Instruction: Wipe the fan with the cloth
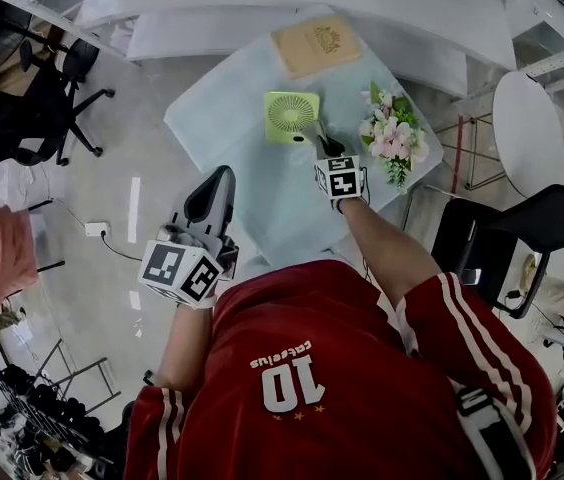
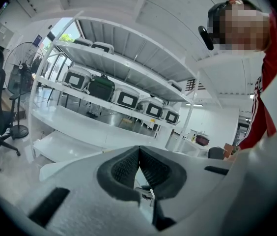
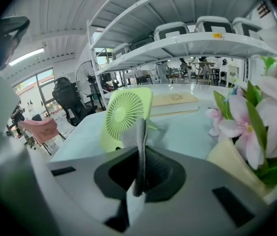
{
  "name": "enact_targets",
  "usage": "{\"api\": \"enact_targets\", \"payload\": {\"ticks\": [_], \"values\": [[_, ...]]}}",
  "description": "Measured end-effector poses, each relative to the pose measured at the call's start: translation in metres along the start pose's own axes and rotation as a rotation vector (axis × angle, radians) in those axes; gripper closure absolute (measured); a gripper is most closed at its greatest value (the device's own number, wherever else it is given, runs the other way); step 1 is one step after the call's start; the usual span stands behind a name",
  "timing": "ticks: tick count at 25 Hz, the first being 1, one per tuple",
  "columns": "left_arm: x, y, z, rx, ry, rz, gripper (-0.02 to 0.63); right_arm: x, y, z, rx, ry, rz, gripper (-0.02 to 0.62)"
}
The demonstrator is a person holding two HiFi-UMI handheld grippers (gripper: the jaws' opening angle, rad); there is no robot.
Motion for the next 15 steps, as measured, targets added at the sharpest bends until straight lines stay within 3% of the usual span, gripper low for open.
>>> {"api": "enact_targets", "payload": {"ticks": [15], "values": [[0.009,-0.021,0.039,-0.037,-0.051,-0.054,0.604,0.008,-0.054,0.026,-0.049,0.006,-0.041,0.584]]}}
Point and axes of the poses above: the fingertips, and each gripper's own axes: y forward along the fingers, z to its left, x out of its top, the point moved 9 cm from there along -y, backward along the fingers, and after that the axes turned 7 degrees about y, right-handed, at the moved point
